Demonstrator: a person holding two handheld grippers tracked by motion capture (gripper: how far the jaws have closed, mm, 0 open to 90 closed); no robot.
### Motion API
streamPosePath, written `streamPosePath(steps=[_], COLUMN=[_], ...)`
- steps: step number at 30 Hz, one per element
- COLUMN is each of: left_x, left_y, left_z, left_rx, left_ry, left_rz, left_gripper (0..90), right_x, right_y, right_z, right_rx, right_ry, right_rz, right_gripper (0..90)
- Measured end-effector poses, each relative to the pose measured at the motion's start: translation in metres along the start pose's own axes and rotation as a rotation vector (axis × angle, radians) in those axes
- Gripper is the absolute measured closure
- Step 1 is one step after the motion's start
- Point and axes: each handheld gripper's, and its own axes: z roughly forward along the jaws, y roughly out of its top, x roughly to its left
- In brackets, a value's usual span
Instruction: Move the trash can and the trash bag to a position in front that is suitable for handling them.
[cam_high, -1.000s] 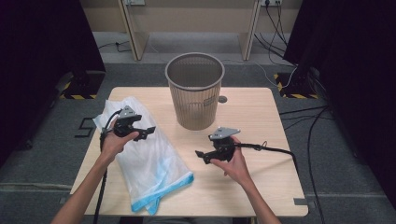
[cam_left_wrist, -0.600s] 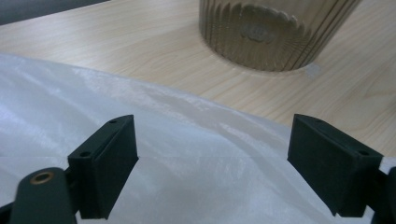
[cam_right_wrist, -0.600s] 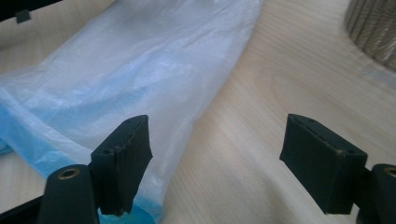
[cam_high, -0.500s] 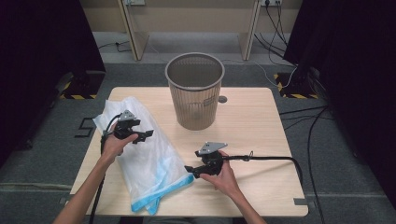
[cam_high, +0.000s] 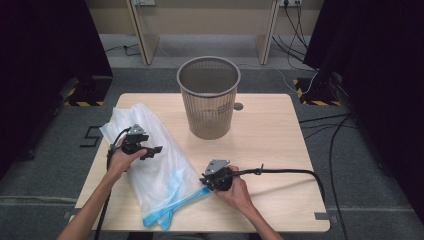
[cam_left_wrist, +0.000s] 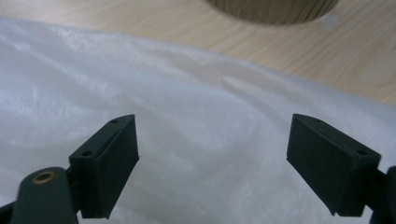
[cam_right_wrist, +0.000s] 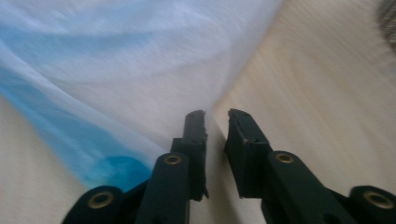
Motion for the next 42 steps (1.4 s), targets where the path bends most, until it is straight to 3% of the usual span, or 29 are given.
streamPosePath(steps=[3,5,6,9,11,14,18,19,20,21,22,24,26,28,31,34,36,38,39,40,42], left_x=[-0.004,-0.007,-0.007,-0.006,-0.006,-0.006,-0.006,-0.006,-0.005,-0.005,-0.005,-0.008,-0.013,-0.019,-0.028,-0.041,-0.053,-0.066,-0.071,-0.077,-0.081], left_y=[-0.011,-0.015,-0.016,-0.018,-0.019,-0.02,-0.021,-0.022,-0.022,-0.024,-0.025,-0.029,-0.032,-0.036,-0.045,-0.051,-0.055,-0.057,-0.057,-0.055,-0.05], left_z=[-0.005,-0.008,-0.01,-0.01,-0.009,-0.008,-0.007,-0.007,-0.008,-0.008,-0.009,-0.012,-0.016,-0.021,-0.027,-0.034,-0.037,-0.039,-0.04,-0.041,-0.044], left_rx=[0.032,0.028,0.028,0.021,0.026,0.026,0.029,0.027,0.028,0.032,0.04,0.052,0.07,0.083,0.087,0.091,0.081,0.088,0.088,0.086,0.07], left_ry=[0.006,0.008,0.008,0.014,0.017,0.015,0.013,0.013,0.013,0.013,0.013,0.016,0.014,0.012,-0.015,-0.042,-0.054,-0.096,-0.1,-0.09,-0.072], left_rz=[0.022,0.028,0.03,0.016,0.011,0.013,0.008,0.006,0.008,0.008,0.012,0.02,0.049,0.064,0.066,0.079,0.095,0.114,0.13,0.154,0.167], left_gripper=[17.3,17.3,17.4,17.4,17.4,17.4,17.4,17.3,17.4,17.4,17.4,17.4,17.4,17.4,17.2,17.2,17.7,18.1,19.2,20.6,20.0], right_x=[-0.012,-0.019,-0.02,-0.015,-0.008,0.005,0.019,0.021,0.023,0.024,0.024,0.022,0.017,0.007,-0.009,-0.032,-0.051,-0.07,-0.078,-0.084,-0.094], right_y=[-0.001,-0.001,-0.001,0.004,0.006,0.006,0.005,0.004,0.003,0.001,0.0,0.0,-0.001,-0.002,0.002,0.006,0.007,0.008,0.008,0.008,0.008], right_z=[-0.003,-0.006,-0.009,-0.018,-0.019,-0.014,-0.001,0.002,0.005,0.007,0.007,0.004,0.003,0.002,-0.001,-0.001,0.0,0.002,0.003,0.003,0.002], right_rx=[0.043,0.018,-0.034,-0.092,-0.123,-0.101,-0.058,-0.042,-0.025,-0.038,-0.056,-0.053,-0.047,-0.037,0.026,0.053,0.05,0.03,0.001,-0.019,-0.069], right_ry=[-0.063,-0.026,0.006,0.015,0.051,0.039,0.068,0.067,0.068,0.05,0.056,0.067,0.08,0.068,-0.019,-0.094,-0.123,-0.154,-0.147,-0.141,-0.085], right_rz=[-0.048,0.003,0.043,0.108,0.156,0.16,0.151,0.14,0.135,0.102,0.1,0.044,0.016,0.014,-0.04,-0.069,-0.038,-0.027,0.0,0.017,0.075], right_gripper=[87.9,87.4,83.1,58.5,45.4,28.8,25.2,26.7,34.1,43.8,58.3,78.8,89.4,90.0,90.0,90.0,90.0,90.0,88.0,80.2,61.5])
